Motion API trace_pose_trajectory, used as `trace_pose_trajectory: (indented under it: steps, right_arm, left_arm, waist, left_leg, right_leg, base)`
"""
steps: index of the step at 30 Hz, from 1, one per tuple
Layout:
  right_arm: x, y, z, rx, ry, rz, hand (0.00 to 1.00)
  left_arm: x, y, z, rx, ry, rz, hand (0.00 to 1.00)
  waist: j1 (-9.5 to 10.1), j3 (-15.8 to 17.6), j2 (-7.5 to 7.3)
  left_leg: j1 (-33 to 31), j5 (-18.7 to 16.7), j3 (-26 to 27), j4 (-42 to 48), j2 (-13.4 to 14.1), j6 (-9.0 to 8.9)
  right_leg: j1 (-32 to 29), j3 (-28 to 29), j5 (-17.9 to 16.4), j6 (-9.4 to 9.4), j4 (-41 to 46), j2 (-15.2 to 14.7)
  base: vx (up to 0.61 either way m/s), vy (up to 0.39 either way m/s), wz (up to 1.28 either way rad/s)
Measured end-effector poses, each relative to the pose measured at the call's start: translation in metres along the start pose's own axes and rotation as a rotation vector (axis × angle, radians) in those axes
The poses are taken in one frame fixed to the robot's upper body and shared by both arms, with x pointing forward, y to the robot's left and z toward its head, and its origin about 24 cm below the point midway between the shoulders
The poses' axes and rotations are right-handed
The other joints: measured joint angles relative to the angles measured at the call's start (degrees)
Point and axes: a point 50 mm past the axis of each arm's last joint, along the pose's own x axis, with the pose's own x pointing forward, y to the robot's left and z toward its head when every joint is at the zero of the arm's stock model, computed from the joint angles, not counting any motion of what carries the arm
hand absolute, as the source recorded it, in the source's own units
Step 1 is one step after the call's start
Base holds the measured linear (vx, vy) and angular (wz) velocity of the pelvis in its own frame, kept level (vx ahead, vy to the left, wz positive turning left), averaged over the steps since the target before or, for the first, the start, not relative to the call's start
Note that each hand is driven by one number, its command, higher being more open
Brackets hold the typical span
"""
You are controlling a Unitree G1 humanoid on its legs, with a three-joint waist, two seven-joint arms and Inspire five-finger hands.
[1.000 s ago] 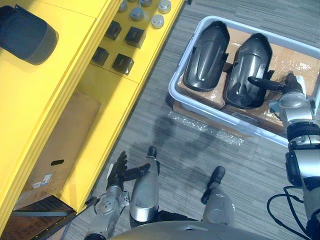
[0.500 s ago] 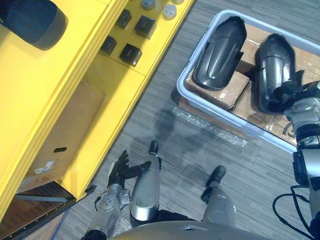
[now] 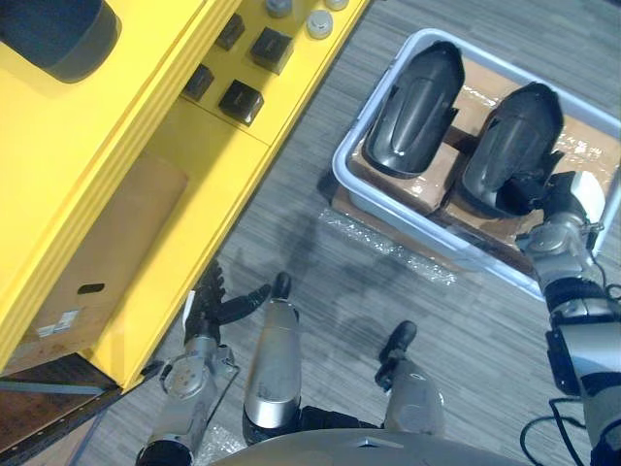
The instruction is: Walk over and take three plastic housings, then place them on the shelf
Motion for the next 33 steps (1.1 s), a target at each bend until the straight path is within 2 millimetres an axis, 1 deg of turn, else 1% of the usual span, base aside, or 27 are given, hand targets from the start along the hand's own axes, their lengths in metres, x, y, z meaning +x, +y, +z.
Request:
trace_pose_trajectory:
  steps: [1, 2, 3, 5, 6, 8, 9, 10, 11, 13, 14, 16, 17, 18, 20, 22, 23, 24, 27, 28, 29, 31, 32, 33]
  right_arm:
    - [-0.005, 0.005, -0.004, 0.003, 0.000, 0.009, 0.00]
    - [-0.018, 0.018, -0.012, 0.017, 0.006, 0.029, 0.00]
    - [-0.024, 0.024, -0.015, 0.026, 0.013, 0.037, 0.00]
    - [-0.056, 0.057, -0.032, 0.073, 0.076, 0.084, 0.00]
    - [-0.064, 0.064, -0.036, 0.078, 0.093, 0.096, 0.00]
    - [-0.092, 0.084, -0.049, 0.088, 0.158, 0.125, 0.00]
    - [-0.097, 0.088, -0.051, 0.090, 0.171, 0.127, 0.00]
    - [-0.105, 0.092, -0.053, 0.092, 0.192, 0.127, 0.00]
    - [-0.108, 0.095, -0.053, 0.097, 0.198, 0.122, 0.00]
    - [-0.108, 0.093, -0.050, 0.098, 0.181, 0.105, 0.00]
    - [-0.107, 0.090, -0.046, 0.086, 0.151, 0.086, 0.00]
    - [-0.105, 0.087, -0.040, 0.086, 0.118, 0.059, 0.00]
    - [-0.104, 0.085, -0.037, 0.077, 0.100, 0.042, 0.00]
    - [-0.102, 0.084, -0.034, 0.072, 0.086, 0.035, 0.00]
    - [-0.101, 0.083, -0.032, 0.057, 0.068, 0.029, 0.00]
    - [-0.096, 0.081, -0.023, 0.047, 0.033, 0.024, 0.00]
    - [-0.095, 0.081, -0.021, 0.044, 0.023, 0.020, 0.00]
    - [-0.089, 0.079, -0.012, 0.048, -0.007, 0.018, 0.00]
    - [-0.079, 0.072, 0.004, 0.011, -0.087, 0.011, 0.00]
    - [-0.072, 0.068, 0.014, 0.000, -0.132, 0.001, 0.00]
    - [-0.068, 0.065, 0.022, -0.011, -0.166, -0.010, 0.00]
    - [-0.060, 0.057, 0.045, 0.021, -0.247, -0.043, 0.00]
    - [-0.058, 0.055, 0.051, 0.031, -0.268, -0.050, 0.00]
    - [-0.055, 0.049, 0.063, 0.043, -0.321, -0.070, 0.00]
  left_arm:
    - [-0.001, 0.001, 0.003, -0.004, -0.014, 0.002, 1.00]
    - [-0.003, 0.004, 0.011, -0.014, -0.051, 0.010, 1.00]
    - [-0.004, 0.005, 0.015, -0.018, -0.067, 0.013, 1.00]
    - [-0.005, 0.013, 0.041, -0.032, -0.172, 0.027, 1.00]
    - [-0.006, 0.015, 0.048, -0.031, -0.200, 0.025, 1.00]
    - [-0.007, 0.022, 0.079, -0.011, -0.324, 0.007, 1.00]
    - [-0.007, 0.024, 0.088, 0.004, -0.352, -0.004, 1.00]
    - [-0.004, 0.026, 0.102, 0.054, -0.408, -0.023, 1.00]
    - [-0.002, 0.027, 0.112, 0.075, -0.446, -0.041, 1.00]
    - [0.002, 0.023, 0.120, 0.081, -0.469, -0.076, 1.00]
    - [0.004, 0.019, 0.124, 0.087, -0.480, -0.108, 1.00]
    - [0.006, 0.010, 0.126, 0.104, -0.460, -0.188, 1.00]
    - [0.009, -0.001, 0.126, 0.122, -0.438, -0.263, 1.00]
    - [0.014, -0.017, 0.125, 0.149, -0.386, -0.366, 1.00]
    - [0.018, -0.032, 0.124, 0.166, -0.337, -0.456, 1.00]
    - [0.031, -0.058, 0.118, 0.132, -0.208, -0.607, 1.00]
    - [0.034, -0.063, 0.116, 0.127, -0.177, -0.630, 1.00]
    - [0.045, -0.073, 0.114, 0.105, -0.107, -0.667, 1.00]
    - [0.062, -0.084, 0.113, 0.077, -0.009, -0.689, 1.00]
    - [0.070, -0.088, 0.116, 0.059, 0.019, -0.694, 1.00]
    - [0.075, -0.091, 0.119, 0.042, 0.036, -0.694, 1.00]
    - [0.086, -0.098, 0.132, -0.007, 0.046, -0.706, 1.00]
    - [0.087, -0.100, 0.136, -0.013, 0.040, -0.710, 1.00]
    - [0.091, -0.103, 0.145, -0.035, 0.027, -0.718, 1.00]
  waist:
    - [-0.03, -0.1, -0.51]
    - [-0.14, -0.6, -1.72]
    - [-0.11, -0.9, -2.33]
    - [-0.18, -2.9, -5.78]
    - [-0.18, -3.4, -6.66]
    - [-0.31, -5.5, -9.69]
    - [-0.34, -5.8, -10.18]
    - [-0.23, -6.4, -10.86]
    - [-0.23, -6.9, -11.31]
    - [-0.44, -7.8, -11.23]
    - [-0.87, -8.6, -11.12]
    - [-1.68, -10.3, -11.00]
    - [-1.89, -11.2, -10.83]
    - [-1.99, -12.4, -10.76]
    - [-2.31, -13.2, -10.64]
    - [-3.58, -14.3, -10.19]
    - [-3.86, -14.6, -10.02]
    - [-4.43, -14.8, -9.66]
    - [-5.53, -14.9, -9.36]
    - [-5.93, -14.9, -9.32]
    - [-6.27, -14.9, -9.32]
    - [-7.35, -14.9, -9.31]
    - [-7.68, -14.9, -9.31]
    - [-7.94, -14.9, -9.29]
  left_leg:
    - [0.7, 0.0, 0.0, -0.4, 0.0, -0.04]
    - [1.6, 0.2, 0.1, -1.2, 0.0, -0.05]
    - [2.0, 0.4, 0.1, -1.6, 0.1, -0.11]
    - [2.9, 0.7, 0.1, -3.0, 0.6, -0.45]
    - [3.0, 0.7, 0.1, -3.2, 0.7, -0.46]
    - [3.2, 0.4, 0.2, -3.3, 1.0, -0.97]
    - [3.2, 0.1, 0.3, -3.1, 1.2, -1.20]
    - [3.4, -0.4, 0.4, -2.2, 1.6, -1.37]
    - [4.1, -0.8, 1.1, -1.8, 1.8, -1.35]
    - [4.7, -1.5, 1.8, -1.1, 2.0, -1.48]
    - [5.1, -2.1, 2.3, -0.4, 2.3, -1.44]
    - [5.2, -2.8, 2.8, 0.4, 2.7, -1.49]
    - [5.5, -3.1, 3.1, 0.6, 3.1, -1.66]
    - [6.1, -3.4, 3.8, 0.6, 3.4, -1.66]
    - [6.5, -3.5, 4.0, 0.7, 3.6, -1.70]
    - [7.0, -3.6, 4.5, 0.7, 3.8, -1.75]
    - [7.0, -3.6, 4.7, 0.8, 4.0, -1.78]
    - [7.0, -3.6, 5.3, 0.9, 4.5, -1.80]
    - [6.9, -3.0, 6.2, 0.4, 4.8, -1.95]
    - [6.8, -2.9, 7.1, 0.4, 4.9, -1.89]
    - [6.7, -2.9, 7.5, 0.4, 5.0, -1.88]
    - [6.5, -2.9, 8.7, 0.4, 5.1, -1.85]
    - [6.5, -2.8, 8.9, 0.4, 5.1, -1.83]
    - [6.4, -2.7, 9.6, 0.4, 5.2, -1.80]
  right_leg:
    - [0.5, -0.1, -0.3, 0.07, 0.0, 0.0]
    - [1.4, -0.2, -0.7, 0.16, -0.1, 0.0]
    - [1.5, -0.2, -0.8, 0.14, -0.1, 0.1]
    - [2.4, -0.5, -1.0, 0.02, -1.5, 0.9]
    - [2.7, -0.6, -1.0, 0.02, -1.9, 1.1]
    - [3.4, -0.7, -0.6, 0.09, -3.3, 1.6]
    - [3.5, -0.7, -0.6, 0.07, -3.4, 1.7]
    - [4.0, -0.4, -0.5, 0.01, -3.7, 2.1]
    - [4.5, 0.4, -0.3, 0.04, -3.9, 2.2]
    - [4.8, 1.2, -0.1, 0.03, -3.9, 2.2]
    - [5.1, 1.9, 0.1, 0.01, -3.9, 2.3]
    - [5.2, 2.5, 0.2, -0.01, -4.0, 2.7]
    - [5.2, 3.0, 0.3, -0.13, -4.0, 2.9]
    - [5.4, 3.8, 0.3, -0.20, -4.1, 3.1]
    - [5.5, 4.1, 0.4, -0.31, -4.1, 3.2]
    - [5.8, 4.6, 0.8, -0.57, -4.6, 3.4]
    - [5.8, 4.8, 1.1, -0.67, -5.0, 3.6]
    - [5.4, 5.6, 1.4, -0.96, -5.3, 4.1]
    - [4.4, 6.8, 2.0, -1.25, -5.5, 4.3]
    - [3.8, 7.5, 2.7, -1.41, -6.1, 4.3]
    - [3.4, 7.9, 3.1, -1.45, -6.4, 4.4]
    - [2.6, 9.0, 3.8, -1.41, -7.1, 4.4]
    - [2.3, 9.3, 3.9, -1.43, -7.1, 4.4]
    - [1.7, 9.9, 4.1, -1.45, -7.0, 4.4]
  base:
    - [0.01, -0.032, 0.06]
    - [0.00, 0.000, 0.00]
    - [0.02, -0.048, 0.04]
    - [0.03, -0.057, 0.00]
    - [0.05, -0.051, 0.02]
    - [0.05, -0.024, -0.01]
    - [0.05, 0.000, -0.12]
    - [0.05, 0.008, -0.17]
    - [0.04, 0.013, -0.23]
    - [0.01, 0.023, -0.23]
    - [-0.01, 0.033, -0.25]
    - [-0.01, 0.021, -0.21]
    - [-0.02, 0.008, -0.22]
    - [-0.03, 0.007, -0.23]
    - [-0.03, 0.005, -0.14]
    - [-0.05, 0.004, -0.13]
    - [-0.06, -0.002, -0.24]
    - [-0.04, -0.007, -0.21]
    - [-0.04, -0.005, -0.23]
    - [-0.04, 0.013, -0.29]
    - [-0.04, 0.023, -0.36]
    - [-0.02, 0.018, -0.25]
    - [0.00, 0.014, -0.21]
    - [0.01, 0.014, -0.22]
